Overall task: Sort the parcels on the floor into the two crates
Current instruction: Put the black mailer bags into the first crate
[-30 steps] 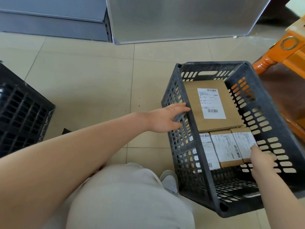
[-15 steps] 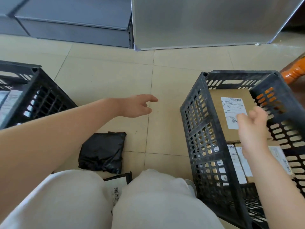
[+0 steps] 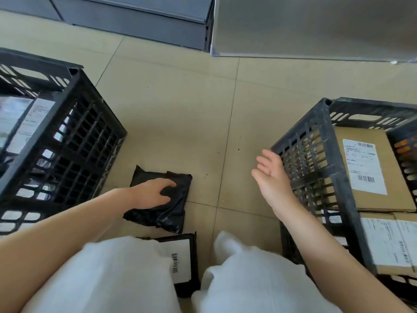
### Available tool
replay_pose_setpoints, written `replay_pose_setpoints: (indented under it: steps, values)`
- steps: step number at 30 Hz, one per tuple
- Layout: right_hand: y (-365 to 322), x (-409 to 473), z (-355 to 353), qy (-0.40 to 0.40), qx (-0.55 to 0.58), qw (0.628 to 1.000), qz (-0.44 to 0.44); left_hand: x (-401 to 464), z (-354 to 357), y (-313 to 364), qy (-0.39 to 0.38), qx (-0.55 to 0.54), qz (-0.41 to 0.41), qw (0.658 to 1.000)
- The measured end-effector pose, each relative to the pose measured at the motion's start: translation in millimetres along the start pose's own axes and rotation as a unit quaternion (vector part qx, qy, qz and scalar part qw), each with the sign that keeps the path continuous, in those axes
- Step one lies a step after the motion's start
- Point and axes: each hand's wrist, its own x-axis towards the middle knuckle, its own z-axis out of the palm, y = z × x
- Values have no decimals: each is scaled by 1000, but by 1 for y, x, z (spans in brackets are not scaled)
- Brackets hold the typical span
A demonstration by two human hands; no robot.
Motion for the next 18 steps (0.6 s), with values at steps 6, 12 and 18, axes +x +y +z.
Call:
replay_pose_setpoints:
  steps: [6,12,18]
  values:
    - [32,21,33,-67,50,986,142,1,28,-33,74,168,-74,980]
    - [58,25,58,-81,58,978,181,7,42,-47,94,250,-36,963]
    - [79,21,73,-94,38,974,202,9,52,-62,85,436,63,894]
